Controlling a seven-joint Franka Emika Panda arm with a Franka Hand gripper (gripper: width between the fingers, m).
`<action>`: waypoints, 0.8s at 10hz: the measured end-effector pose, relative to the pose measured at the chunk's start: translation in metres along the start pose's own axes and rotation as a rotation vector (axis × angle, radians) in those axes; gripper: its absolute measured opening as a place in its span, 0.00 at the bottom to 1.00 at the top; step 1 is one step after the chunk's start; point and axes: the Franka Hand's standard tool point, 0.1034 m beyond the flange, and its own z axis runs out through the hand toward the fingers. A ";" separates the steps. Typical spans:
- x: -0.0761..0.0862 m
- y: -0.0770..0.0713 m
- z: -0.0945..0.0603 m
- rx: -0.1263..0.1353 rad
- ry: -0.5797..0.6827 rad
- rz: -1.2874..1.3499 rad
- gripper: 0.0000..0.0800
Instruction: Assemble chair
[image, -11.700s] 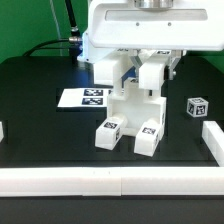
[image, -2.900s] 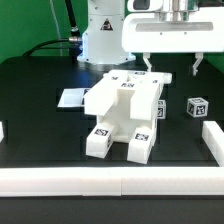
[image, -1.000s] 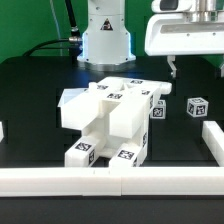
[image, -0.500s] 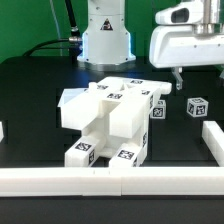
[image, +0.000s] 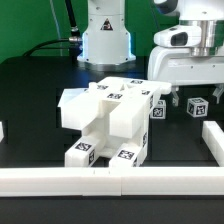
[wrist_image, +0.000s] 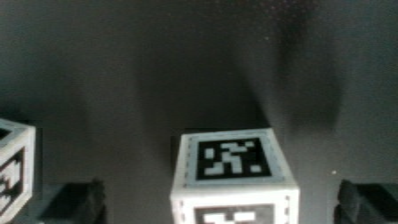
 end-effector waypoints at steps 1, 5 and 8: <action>-0.001 -0.003 0.002 -0.001 -0.004 -0.004 0.81; -0.005 -0.001 0.003 -0.002 0.008 -0.009 0.36; -0.008 0.005 0.002 -0.003 0.033 0.001 0.36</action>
Offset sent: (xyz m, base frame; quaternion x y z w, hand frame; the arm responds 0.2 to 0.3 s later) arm 0.0008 -0.0018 -0.0002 0.0009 0.0034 -0.0004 1.0000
